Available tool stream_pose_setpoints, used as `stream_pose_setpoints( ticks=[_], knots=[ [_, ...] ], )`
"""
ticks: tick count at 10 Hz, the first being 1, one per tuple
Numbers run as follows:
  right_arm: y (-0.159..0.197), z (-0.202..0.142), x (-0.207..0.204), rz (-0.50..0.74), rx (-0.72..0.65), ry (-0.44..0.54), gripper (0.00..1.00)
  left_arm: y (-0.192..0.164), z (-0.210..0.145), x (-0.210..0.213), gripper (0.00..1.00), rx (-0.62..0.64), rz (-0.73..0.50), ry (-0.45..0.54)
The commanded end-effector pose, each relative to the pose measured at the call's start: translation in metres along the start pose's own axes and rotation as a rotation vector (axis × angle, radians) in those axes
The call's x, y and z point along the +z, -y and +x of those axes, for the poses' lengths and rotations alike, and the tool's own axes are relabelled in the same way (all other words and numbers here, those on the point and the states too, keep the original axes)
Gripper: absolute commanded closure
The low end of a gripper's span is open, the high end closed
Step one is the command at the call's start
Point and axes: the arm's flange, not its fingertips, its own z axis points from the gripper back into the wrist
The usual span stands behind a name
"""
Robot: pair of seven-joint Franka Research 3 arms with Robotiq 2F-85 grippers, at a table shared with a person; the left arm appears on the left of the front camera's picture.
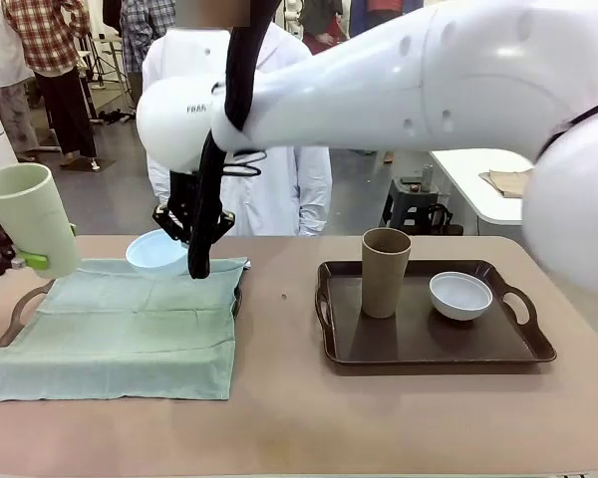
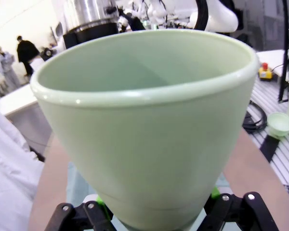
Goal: Set up a tray with a mat and arrange the tableware.
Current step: Place the Picnic Bowl and Reusable plastic cup back onto the Handle tray in front of the human's position.
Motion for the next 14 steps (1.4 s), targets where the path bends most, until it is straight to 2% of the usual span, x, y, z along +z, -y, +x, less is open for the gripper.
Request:
stream_pose_setpoints(
  ticks=[1,4,6,7,8,10,14],
  knots=[
    [-0.004,0.007,-0.018,0.034,-0.027,-0.006,0.95,-0.021,-0.022,-0.002,0.2,-0.011,0.01,0.013],
    [-0.004,0.015,-0.056,0.031,-0.032,-0.034,0.95,-0.033,-0.063,-0.017,0.2,0.017,0.006,0.015],
    [-0.002,0.014,-0.066,0.034,-0.032,-0.04,0.95,-0.038,-0.08,-0.023,0.2,0.047,0.002,0.014],
    [-0.001,0.011,-0.062,0.037,-0.031,-0.047,0.95,-0.037,-0.079,-0.023,0.2,0.08,0.004,0.003],
    [0.002,0.011,-0.069,-0.001,-0.016,-0.033,0.95,-0.031,-0.078,-0.021,0.2,0.069,-0.019,0.007],
    [0.002,0.011,-0.069,-0.001,-0.016,-0.033,0.95,-0.031,-0.078,-0.021,0.2,0.069,-0.019,0.007],
    [0.008,0.013,-0.085,0.046,0.023,-0.035,0.95,-0.035,-0.114,-0.037,0.19,0.062,-0.029,0.058]
  ],
)
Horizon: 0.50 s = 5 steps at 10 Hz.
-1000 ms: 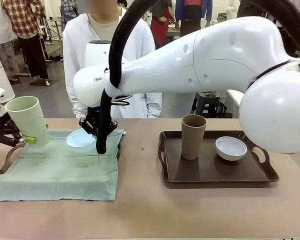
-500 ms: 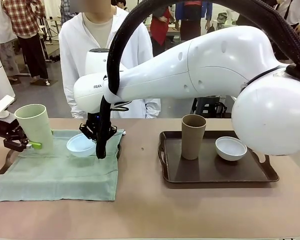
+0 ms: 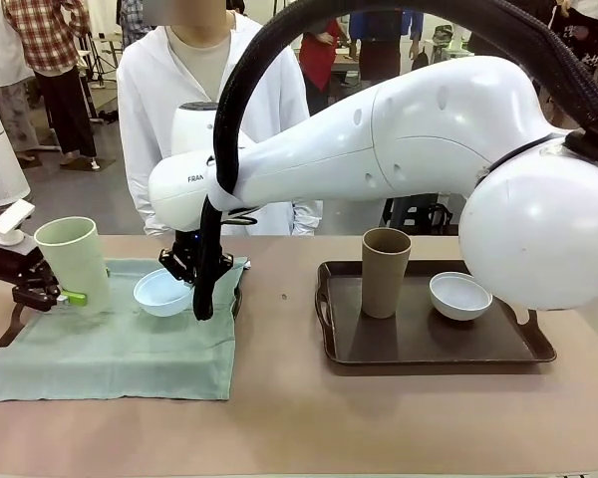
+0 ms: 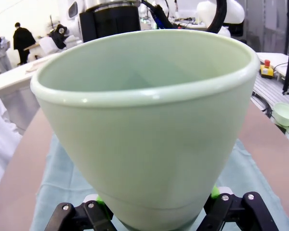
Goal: Set up a tray with a mat and arrange the tableware.
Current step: Place the Picnic Bowl and Reusable plastic cup back onto the Handle tray in front of the human's position.
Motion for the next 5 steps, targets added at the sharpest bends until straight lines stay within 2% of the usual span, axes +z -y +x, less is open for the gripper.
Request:
stream_pose_setpoints(
  ticks=[1,5],
  knots=[
    [0.007,0.002,-0.009,0.049,0.017,-0.005,0.95,-0.008,-0.012,-0.005,0.19,-0.06,0.007,0.053],
    [0.008,0.008,-0.024,0.055,0.007,-0.016,0.95,-0.015,-0.023,-0.017,0.19,-0.083,-0.002,0.068]
  ],
)
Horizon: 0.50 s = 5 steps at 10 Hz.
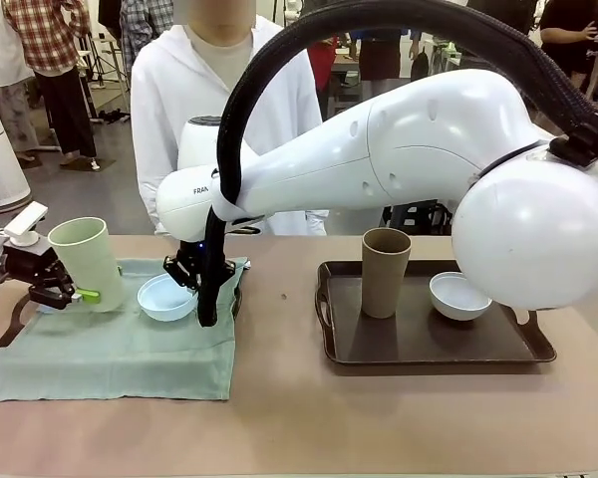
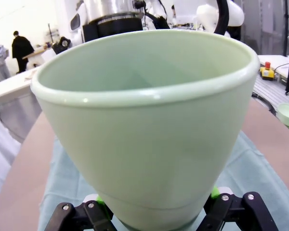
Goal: Set up a tray with a mat and arrange the tableware.
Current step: Place the Picnic Bowl and Reusable plastic cup back onto the Handle tray in front of the human's position.
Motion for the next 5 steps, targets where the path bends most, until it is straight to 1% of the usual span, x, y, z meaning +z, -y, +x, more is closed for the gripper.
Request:
stream_pose_setpoints(
  ticks=[1,3,5],
  knots=[
    [0.002,0.002,-0.007,0.025,0.005,-0.018,0.95,0.007,-0.021,-0.006,0.19,-0.039,0.005,0.021],
    [0.002,0.003,-0.01,0.025,-0.001,-0.029,0.95,0.004,-0.03,-0.01,0.19,-0.011,-0.004,0.006],
    [0.002,0.003,-0.009,0.021,-0.003,-0.036,0.95,0.004,-0.034,-0.016,0.19,0.027,-0.009,-0.06]
  ],
)
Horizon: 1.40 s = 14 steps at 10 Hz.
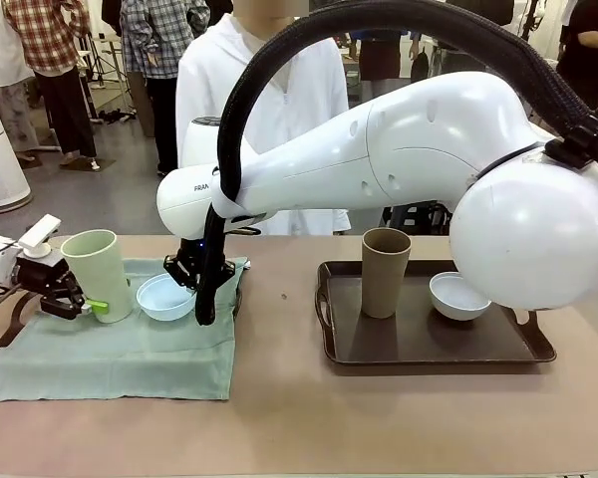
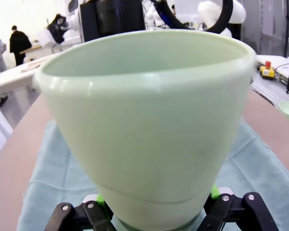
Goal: Set up a tray with a mat and arrange the tableware.
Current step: Place the Picnic Bowl and Reusable plastic cup back onto the Handle tray in front of the human's position.
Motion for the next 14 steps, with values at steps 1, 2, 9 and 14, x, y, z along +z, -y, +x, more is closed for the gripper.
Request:
stream_pose_setpoints(
  ticks=[1,2,9,14],
  knots=[
    [0.0,0.001,-0.008,0.006,0.009,-0.021,0.95,0.002,-0.005,-0.003,0.19,0.002,0.018,-0.102],
    [0.001,0.002,-0.008,0.005,0.006,-0.021,0.95,0.001,-0.006,-0.004,0.19,0.013,0.022,-0.121],
    [0.0,0.0,-0.007,0.007,0.013,-0.026,0.08,0.001,-0.005,-0.002,0.0,0.062,0.021,-0.144],
    [0.006,-0.005,0.0,-0.013,-0.001,-0.032,0.1,0.006,0.005,0.031,0.0,0.119,0.052,-0.191]
  ],
)
